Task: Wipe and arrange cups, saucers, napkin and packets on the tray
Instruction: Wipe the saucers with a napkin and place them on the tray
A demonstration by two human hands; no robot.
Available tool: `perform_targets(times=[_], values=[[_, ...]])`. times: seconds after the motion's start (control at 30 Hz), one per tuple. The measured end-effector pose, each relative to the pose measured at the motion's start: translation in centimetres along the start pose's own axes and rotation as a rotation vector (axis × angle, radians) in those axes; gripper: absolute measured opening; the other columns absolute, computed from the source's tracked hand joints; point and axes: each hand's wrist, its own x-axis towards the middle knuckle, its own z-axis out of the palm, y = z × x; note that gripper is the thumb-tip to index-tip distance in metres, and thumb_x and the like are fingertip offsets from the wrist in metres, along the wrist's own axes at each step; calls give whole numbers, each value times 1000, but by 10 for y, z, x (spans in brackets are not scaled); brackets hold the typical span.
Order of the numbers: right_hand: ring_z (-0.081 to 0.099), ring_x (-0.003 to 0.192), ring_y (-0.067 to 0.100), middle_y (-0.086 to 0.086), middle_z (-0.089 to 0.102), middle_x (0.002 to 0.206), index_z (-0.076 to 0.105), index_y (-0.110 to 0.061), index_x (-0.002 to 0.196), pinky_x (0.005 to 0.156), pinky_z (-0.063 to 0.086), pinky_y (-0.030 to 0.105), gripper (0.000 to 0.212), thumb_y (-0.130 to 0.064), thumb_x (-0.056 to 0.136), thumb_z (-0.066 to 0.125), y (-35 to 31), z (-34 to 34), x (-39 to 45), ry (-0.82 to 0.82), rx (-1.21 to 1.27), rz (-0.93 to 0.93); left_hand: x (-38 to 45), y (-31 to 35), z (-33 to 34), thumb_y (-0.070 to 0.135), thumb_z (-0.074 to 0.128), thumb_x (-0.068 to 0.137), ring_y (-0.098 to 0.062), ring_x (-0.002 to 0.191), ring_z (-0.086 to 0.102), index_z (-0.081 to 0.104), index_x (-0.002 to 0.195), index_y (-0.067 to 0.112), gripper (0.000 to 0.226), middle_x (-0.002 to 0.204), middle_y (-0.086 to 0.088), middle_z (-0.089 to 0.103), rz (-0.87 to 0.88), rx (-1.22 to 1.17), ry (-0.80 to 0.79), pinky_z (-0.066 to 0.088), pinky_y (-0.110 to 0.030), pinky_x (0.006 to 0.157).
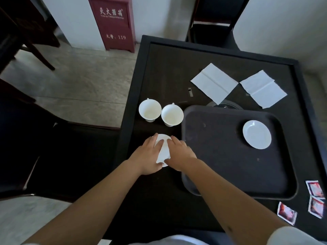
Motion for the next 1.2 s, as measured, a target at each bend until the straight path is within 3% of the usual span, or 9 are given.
perform_targets(times=[0.13, 0.3, 0.43, 0.6, 0.67, 1.03, 1.2], values=[[29, 139, 30, 3, 13, 161, 20, -18, 149, 108, 31, 49, 96, -52, 76, 73, 2, 5, 6, -34, -20, -10, 7, -6, 0, 54, 63, 84, -26, 148, 0, 3, 154, 15, 100, 163, -9, 0, 11, -2, -48, 30, -46, 112], [22, 141, 32, 5, 3, 162, 17, -19, 151, 113, 21, 49, 116, -63, 63, 78, 6, 10, 6, -79, -125, -57, 10, -12, 2, 54, 71, 73, -29, 146, -2, 17, 150, 21, 100, 161, -7, -10, 24, 50, -81, 33, -47, 110], [23, 141, 34, 8, 3, 161, 21, -17, 150, 113, 22, 46, 113, -58, 64, 81, 5, 12, 7, -36, -147, -58, 11, -13, 6, 53, 71, 73, -33, 144, 8, 24, 147, 22, 93, 160, -11, -2, 43, 107, 2, 32, -48, 110], [18, 144, 37, 21, -1, 161, 17, -15, 150, 117, 14, 46, 105, -50, 73, 79, 0, 20, 7, 12, -171, -35, 9, -9, 15, 48, 72, 78, -34, 148, -11, 21, 150, 17, 94, 161, -14, -10, 36, 46, 40, 17, -48, 118], [16, 145, 38, 23, -1, 161, 14, -17, 151, 118, 12, 46, 105, -49, 75, 78, -1, 24, 4, 31, -157, -26, 6, -5, 20, 46, 72, 80, -35, 149, -8, 23, 150, 14, 92, 161, -17, -9, 32, 45, 78, 17, -47, 119], [13, 144, 35, 18, 2, 160, 15, -17, 152, 118, 13, 43, 100, -44, 77, 76, -3, 35, -20, 39, -88, -106, -21, -1, 37, 43, 80, 73, -34, 148, 0, 30, 144, 10, 92, 159, -16, -2, 13, -63, 135, 27, -48, 116], [7, 145, 31, 10, -6, 161, 17, -21, 151, 111, 31, 44, 100, -38, 76, 81, -4, 42, -36, -53, 11, -117, -41, 4, 49, 47, 79, 72, -29, 148, -4, 29, 145, 15, 94, 160, -12, -6, -25, -124, 121, 32, -47, 113]])
